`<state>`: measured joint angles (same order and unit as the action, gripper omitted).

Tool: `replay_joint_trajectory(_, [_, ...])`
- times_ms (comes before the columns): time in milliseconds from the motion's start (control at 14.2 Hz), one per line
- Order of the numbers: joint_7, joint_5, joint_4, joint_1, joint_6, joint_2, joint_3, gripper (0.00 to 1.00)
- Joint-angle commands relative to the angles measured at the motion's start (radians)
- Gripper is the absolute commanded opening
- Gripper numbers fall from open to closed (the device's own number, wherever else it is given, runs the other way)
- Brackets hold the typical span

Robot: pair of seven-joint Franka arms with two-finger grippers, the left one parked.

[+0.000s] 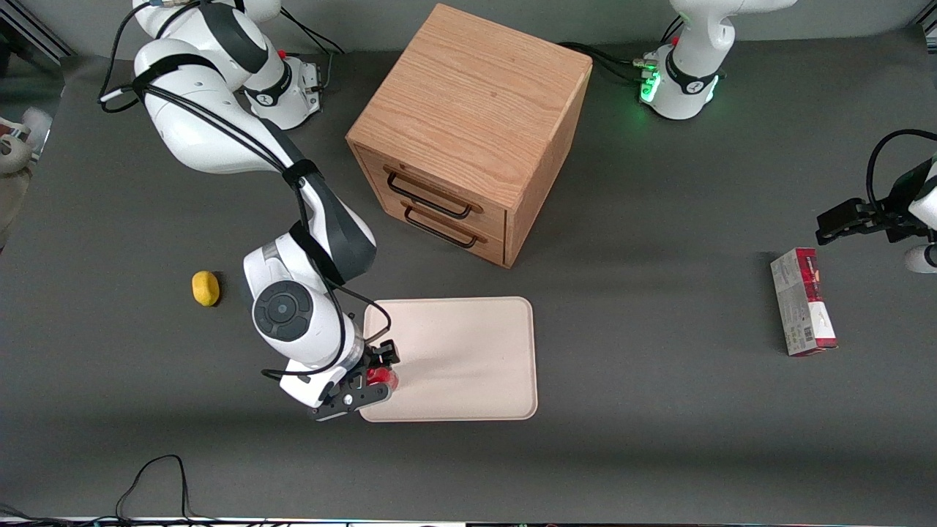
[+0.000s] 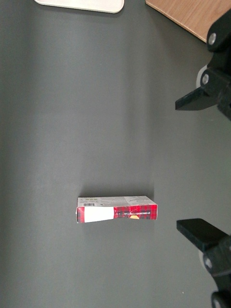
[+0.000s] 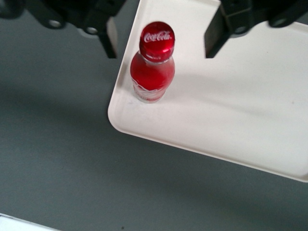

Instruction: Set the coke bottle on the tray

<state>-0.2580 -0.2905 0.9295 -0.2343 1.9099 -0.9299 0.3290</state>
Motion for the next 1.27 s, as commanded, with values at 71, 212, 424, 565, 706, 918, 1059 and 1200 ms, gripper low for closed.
replay_joint_trajectory(71, [-0.063,0.029,0.110,0.047,-0.050,0.158,0.001,1.00])
replay_joint_trajectory(212, [-0.058,0.184,0.295,0.084,-0.046,0.340,-0.075,1.00])
replay_joint_trajectory(424, [-0.002,0.388,0.603,0.076,-0.040,0.636,-0.261,1.00])
replay_joint_trajectory(565, [0.008,0.390,0.788,0.075,-0.043,0.817,-0.313,1.00])
replay_joint_trajectory(706, [0.013,0.386,0.920,0.075,-0.046,0.954,-0.353,1.00])
replay_joint_trajectory(918, [0.034,0.332,0.990,0.075,-0.125,1.078,-0.369,1.00])
replay_joint_trajectory(1059, [0.037,0.307,0.961,0.073,-0.189,1.088,-0.413,1.00])
replay_joint_trajectory(1200, [0.068,0.307,0.928,0.075,-0.213,1.079,-0.435,1.00])
